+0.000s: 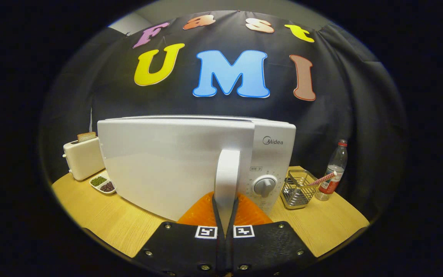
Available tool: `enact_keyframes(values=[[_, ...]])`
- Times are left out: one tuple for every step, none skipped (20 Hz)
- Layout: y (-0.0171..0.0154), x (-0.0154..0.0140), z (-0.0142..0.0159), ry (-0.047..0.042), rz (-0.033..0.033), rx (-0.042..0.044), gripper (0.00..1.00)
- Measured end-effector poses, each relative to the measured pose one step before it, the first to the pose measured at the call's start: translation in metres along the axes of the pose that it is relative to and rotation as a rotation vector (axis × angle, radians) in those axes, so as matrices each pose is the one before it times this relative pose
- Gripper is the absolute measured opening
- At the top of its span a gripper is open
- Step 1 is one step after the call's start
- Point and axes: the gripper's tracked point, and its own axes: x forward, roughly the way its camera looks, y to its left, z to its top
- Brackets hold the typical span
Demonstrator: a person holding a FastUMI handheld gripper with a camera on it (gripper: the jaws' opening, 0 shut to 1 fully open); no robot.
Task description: Open the microwave, put the food inside, and close the microwave door.
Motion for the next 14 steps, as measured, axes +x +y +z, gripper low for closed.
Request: enact_keyframes(values=[[0.00303, -0.00875, -0.00324, 0.01623, -0.0127, -0.00628, 0.01], [0.00345, -0.00866, -0.0014, 0.00964, -0.00844, 0.00529, 0.01], [0.00345, -0.00916, -0.00185, 0.01096, -0.00162, 0.00931, 0.02], [0.00386, -0.01002, -0.0021, 0.00956, 0.00248, 0.00858, 0.02], [0.00515, -0.00791, -0.00286, 0.00736, 0.00539, 0.00244, 0.05], [0.00466, -0.00882, -0.00356, 0.0088, 0.00698, -0.00016, 0.08], [0.00468, -0.00876, -0.00258, 0.00474, 0.00566, -0.00037, 0.08], [0.00449, -0.00901, -0.00148, 0.00487, 0.01437, 0.00262, 0.15], [0.00577, -0.00784, -0.00232, 0.00439, 0.00901, 0.00452, 0.16], [0.00577, -0.00711, -0.0029, 0.00129, 0.00934, -0.00179, 0.2], [0.00595, -0.00762, -0.00209, 0.00192, 0.00664, -0.00824, 0.22], [0.00559, -0.0059, -0.00264, 0.00064, 0.00518, -0.01212, 0.22], [0.00658, -0.00676, -0.00163, 0.00027, 0.00911, -0.01088, 0.22], [0.00594, -0.00595, -0.00292, 0.00571, 0.00707, -0.00979, 0.22]])
